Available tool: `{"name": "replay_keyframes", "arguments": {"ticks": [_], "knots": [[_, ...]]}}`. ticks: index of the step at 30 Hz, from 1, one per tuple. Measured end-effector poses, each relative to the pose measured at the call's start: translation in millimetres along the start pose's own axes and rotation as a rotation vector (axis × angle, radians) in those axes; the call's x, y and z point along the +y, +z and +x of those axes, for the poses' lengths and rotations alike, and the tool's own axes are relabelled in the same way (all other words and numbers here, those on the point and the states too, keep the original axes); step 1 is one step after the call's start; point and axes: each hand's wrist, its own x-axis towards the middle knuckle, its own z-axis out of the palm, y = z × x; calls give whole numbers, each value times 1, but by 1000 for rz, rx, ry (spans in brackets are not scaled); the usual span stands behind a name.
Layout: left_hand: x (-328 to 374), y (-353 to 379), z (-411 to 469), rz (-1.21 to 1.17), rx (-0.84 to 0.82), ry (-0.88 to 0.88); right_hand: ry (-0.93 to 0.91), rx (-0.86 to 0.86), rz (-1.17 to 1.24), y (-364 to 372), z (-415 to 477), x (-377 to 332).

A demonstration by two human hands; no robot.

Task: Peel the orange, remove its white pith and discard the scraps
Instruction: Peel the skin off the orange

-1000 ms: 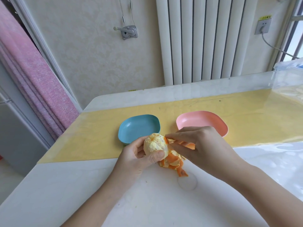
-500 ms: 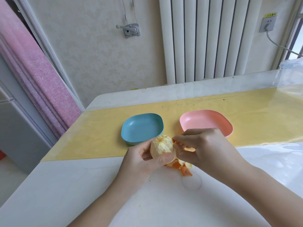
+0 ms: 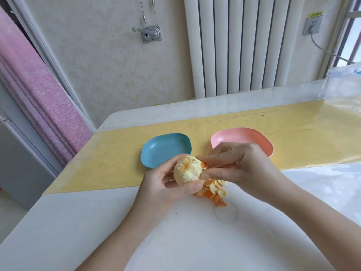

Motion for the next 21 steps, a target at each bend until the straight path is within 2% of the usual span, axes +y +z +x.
{"name": "replay_keyframes", "arguments": {"ticks": [7,12,21], "knots": [[0,-1,-2,79,64,13,-256,-42,-350,-3,-4,-5],[-1,2,-2,119,92,3,-281,94,-571,13,-6,-8],[-5,4,-3,170,122,37,-236,274,-514,29,-8,-5]]}}
